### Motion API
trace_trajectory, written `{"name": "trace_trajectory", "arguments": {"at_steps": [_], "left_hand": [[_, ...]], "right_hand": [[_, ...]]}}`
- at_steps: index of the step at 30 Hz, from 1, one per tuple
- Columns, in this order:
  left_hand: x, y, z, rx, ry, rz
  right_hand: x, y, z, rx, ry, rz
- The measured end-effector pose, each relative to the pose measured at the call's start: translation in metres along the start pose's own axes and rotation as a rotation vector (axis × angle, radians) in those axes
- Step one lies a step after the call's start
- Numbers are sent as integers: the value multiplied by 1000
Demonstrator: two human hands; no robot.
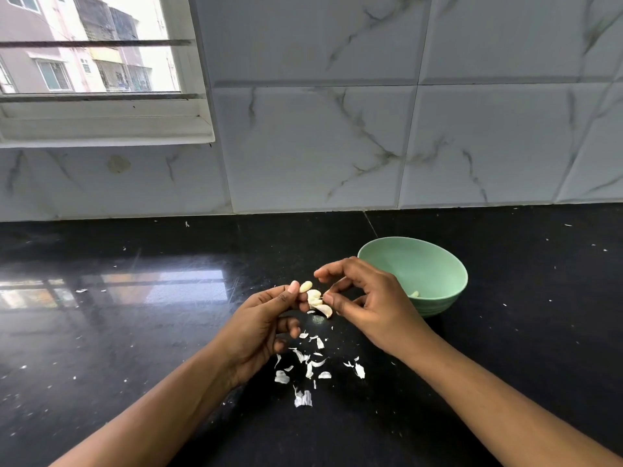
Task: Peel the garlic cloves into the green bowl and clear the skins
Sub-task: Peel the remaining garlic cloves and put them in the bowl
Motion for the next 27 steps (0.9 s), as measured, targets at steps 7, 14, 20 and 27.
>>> {"name": "trace_trajectory", "arguments": {"at_steps": [7, 14, 20, 27], "left_hand": [[-5, -10, 3, -105, 18, -51], [-2, -12, 4, -109, -28, -84], [-4, -7, 2, -82, -40, -158], [-3, -9, 4, -70, -59, -162]], "right_hand": [[4, -6, 4, 36, -33, -84], [-2, 0, 0, 44, 27, -53], [-5, 4, 0, 33, 112, 90], [-13, 6, 1, 32, 187, 232]]}}
Point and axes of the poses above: each hand's wrist, its own z-axis away from the middle knuckle, its own y-axis out of the back of the hand, x = y × z, the point moved 6 cm from there along -z, towards the middle knuckle, and after that the axes turned 14 degrees about y, right-handed, at the moved point
